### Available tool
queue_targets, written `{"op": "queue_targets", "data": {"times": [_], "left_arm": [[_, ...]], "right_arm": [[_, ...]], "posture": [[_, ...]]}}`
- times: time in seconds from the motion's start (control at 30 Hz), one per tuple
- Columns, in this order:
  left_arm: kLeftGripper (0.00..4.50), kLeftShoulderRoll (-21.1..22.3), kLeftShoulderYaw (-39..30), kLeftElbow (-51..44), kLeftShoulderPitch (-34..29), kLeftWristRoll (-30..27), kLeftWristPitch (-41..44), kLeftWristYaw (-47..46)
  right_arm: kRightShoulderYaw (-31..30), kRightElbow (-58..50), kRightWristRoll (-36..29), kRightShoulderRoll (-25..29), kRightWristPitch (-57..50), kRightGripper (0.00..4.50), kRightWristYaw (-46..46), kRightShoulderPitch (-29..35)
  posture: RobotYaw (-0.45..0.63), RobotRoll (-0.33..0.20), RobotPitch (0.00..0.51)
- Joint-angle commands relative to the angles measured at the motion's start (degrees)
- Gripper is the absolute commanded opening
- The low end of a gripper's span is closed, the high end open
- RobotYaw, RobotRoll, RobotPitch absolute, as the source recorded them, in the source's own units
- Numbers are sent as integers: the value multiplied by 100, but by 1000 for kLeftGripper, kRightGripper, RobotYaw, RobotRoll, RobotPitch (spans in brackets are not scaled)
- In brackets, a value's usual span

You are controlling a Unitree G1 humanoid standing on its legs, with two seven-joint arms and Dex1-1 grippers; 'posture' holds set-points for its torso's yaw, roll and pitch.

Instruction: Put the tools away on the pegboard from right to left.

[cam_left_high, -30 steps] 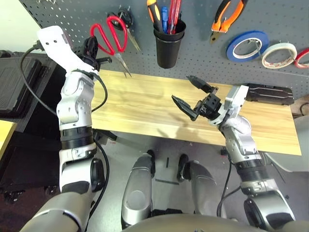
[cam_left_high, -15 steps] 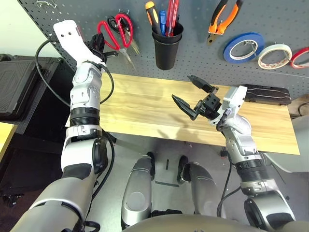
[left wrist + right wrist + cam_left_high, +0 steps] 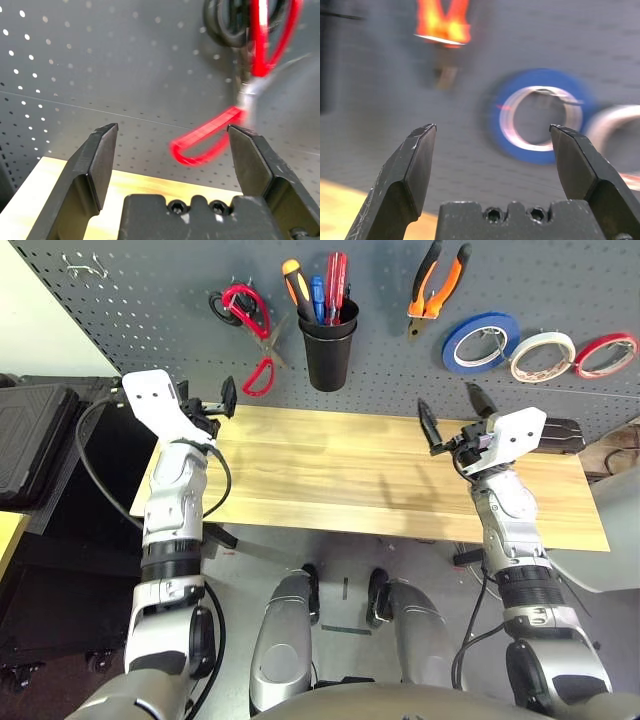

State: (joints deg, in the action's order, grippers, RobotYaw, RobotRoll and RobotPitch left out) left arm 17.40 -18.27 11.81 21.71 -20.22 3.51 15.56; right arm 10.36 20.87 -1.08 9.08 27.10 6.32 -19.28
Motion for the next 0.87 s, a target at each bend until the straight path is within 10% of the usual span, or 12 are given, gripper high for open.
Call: {"op": "queue_targets", "data": {"times": [0.03,0.87], "left_arm": [[4479,166,-161,288,-248,-51,-475,427],[4479,457,140,2062,27,173,-2001,1909]], "right_arm": [[266,202,305,16,163,4500,-773,246],[812,444,442,710,75,4500,-2102,650]], "posture": [[95,0,133],[-54,0,179]]}}
